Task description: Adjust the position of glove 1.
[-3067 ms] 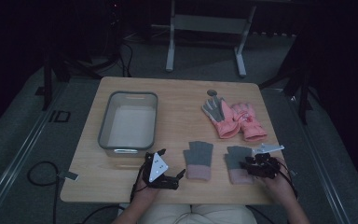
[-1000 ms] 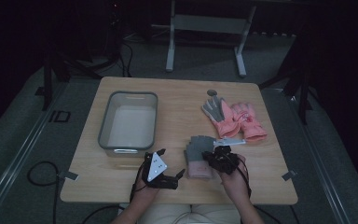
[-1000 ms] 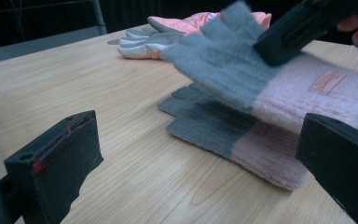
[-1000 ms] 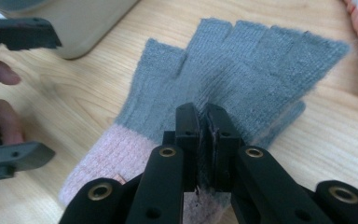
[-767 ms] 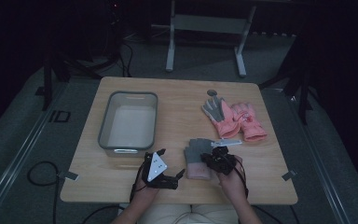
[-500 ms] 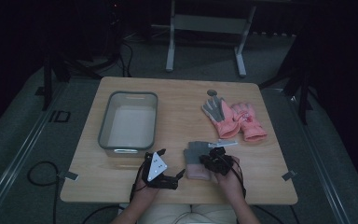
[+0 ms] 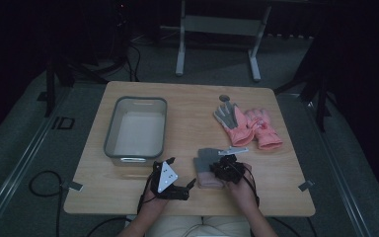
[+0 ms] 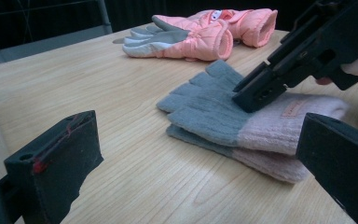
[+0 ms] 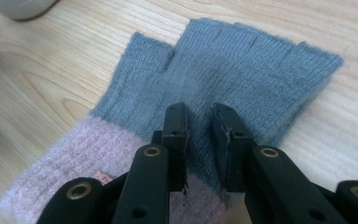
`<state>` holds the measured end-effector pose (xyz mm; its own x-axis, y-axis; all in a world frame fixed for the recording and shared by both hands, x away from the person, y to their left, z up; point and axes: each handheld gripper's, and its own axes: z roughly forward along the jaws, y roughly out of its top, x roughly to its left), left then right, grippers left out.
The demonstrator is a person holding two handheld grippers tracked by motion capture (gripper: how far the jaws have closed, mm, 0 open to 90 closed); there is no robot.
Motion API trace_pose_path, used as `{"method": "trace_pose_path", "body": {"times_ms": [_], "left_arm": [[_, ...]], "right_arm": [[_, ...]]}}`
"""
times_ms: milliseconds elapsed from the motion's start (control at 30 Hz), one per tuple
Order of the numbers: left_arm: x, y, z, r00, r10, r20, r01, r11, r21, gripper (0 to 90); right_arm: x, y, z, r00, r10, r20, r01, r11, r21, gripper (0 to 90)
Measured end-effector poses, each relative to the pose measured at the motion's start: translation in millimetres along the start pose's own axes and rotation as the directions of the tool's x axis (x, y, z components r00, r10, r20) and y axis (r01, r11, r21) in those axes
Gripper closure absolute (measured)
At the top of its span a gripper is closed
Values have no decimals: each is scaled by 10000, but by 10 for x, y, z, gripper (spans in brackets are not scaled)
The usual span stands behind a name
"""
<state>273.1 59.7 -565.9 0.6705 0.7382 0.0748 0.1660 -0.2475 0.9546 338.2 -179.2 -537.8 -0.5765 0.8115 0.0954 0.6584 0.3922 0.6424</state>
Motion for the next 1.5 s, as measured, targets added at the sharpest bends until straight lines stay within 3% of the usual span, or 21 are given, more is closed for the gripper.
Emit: {"method": "trace_pose_path", "body": {"times_ms": [233, 300, 500, 600, 667, 733, 800, 833, 933, 1033, 1100, 1167, 1267, 1367, 1433, 1467, 1500], "left_arm": [[-38, 6, 11, 9993, 234, -286, -234, 9997, 17, 0], [-46, 8, 17, 9994, 279, -203, -279, 9996, -9, 0], [-72, 48, 33, 9989, 448, 144, -453, 9983, 363, 0], [-83, 132, 17, 9982, 469, 376, -483, 9982, 366, 0], [-86, 201, 9, 9976, 300, 621, -320, 9990, 316, 51], [-92, 289, 30, 9939, 88, 1100, -162, 9976, 668, 56], [-114, 377, 71, 9857, 21, 1684, -234, 9920, 1244, 56], [-142, 409, 88, 9842, 264, 1750, -510, 9892, 1374, 56], [-207, 475, 166, 9608, 985, 2591, -1388, 9801, 1422, 68], [-285, 505, 300, 9333, 1596, 3216, -2208, 9615, 1635, 67], [-339, 507, 386, 9122, 2146, 3490, -2895, 9404, 1782, 71], [-375, 488, 458, 8873, 2754, 3698, -3589, 9160, 1791, 119], [-409, 433, 539, 8426, 3895, 3718, -4783, 8586, 1845, 138], [-457, 378, 598, 8064, 4656, 3646, -5561, 8068, 1994, 173], [-487, 342, 651, 7921, 4933, 3595, -5867, 7778, 2254, 218], [-495, 327, 665, 7889, 4990, 3586, -5921, 7735, 2261, 230], [-497, 324, 678, 7929, 4993, 3492, -5894, 7740, 2316, 280]], "right_arm": [[-52, 28, 34, 9943, -1006, -365, 1005, 9949, -51, 748], [-66, 52, 49, 9912, -1232, -489, 1233, 9924, 10, 741], [-86, 110, 83, 9924, -1095, -568, 1097, 9940, 7, 715], [-97, 143, -13, 9916, -1124, -645, 1112, 9936, -219, 694], [-135, 185, -106, 9900, -1204, -729, 1165, 9916, -558, 690], [-200, 250, -201, 9897, -1240, -711, 1187, 9902, -741, 683], [-278, 329, -284, 9896, -1313, -592, 1253, 9875, -953, 669], [-319, 371, -317, 9895, -1331, -569, 1270, 9869, -999, 659], [-430, 487, -371, 9886, -1398, -562, 1325, 9842, -1175, 624], [-523, 569, -338, 9883, -1266, -852, 1175, 9876, -1042, 578], [-563, 606, -272, 9891, -1224, -815, 1165, 9905, -736, 547], [-612, 631, -188, 9877, -1026, -1179, 967, 9938, -549, 506], [-660, 642, -55, 9856, -925, -1413, 891, 9956, -297, 455], [-695, 627, 60, 9874, -769, -1382, 755, 9970, -152, 426], [-719, 601, 121, 9887, -526, -1406, 524, 9986, -53, 427], [-723, 584, 152, 9896, -435, -1370, 437, 9990, -14, 420], [-723, 568, 181, 9902, -365, -1350, 376, 9993, 55, 414]]}}
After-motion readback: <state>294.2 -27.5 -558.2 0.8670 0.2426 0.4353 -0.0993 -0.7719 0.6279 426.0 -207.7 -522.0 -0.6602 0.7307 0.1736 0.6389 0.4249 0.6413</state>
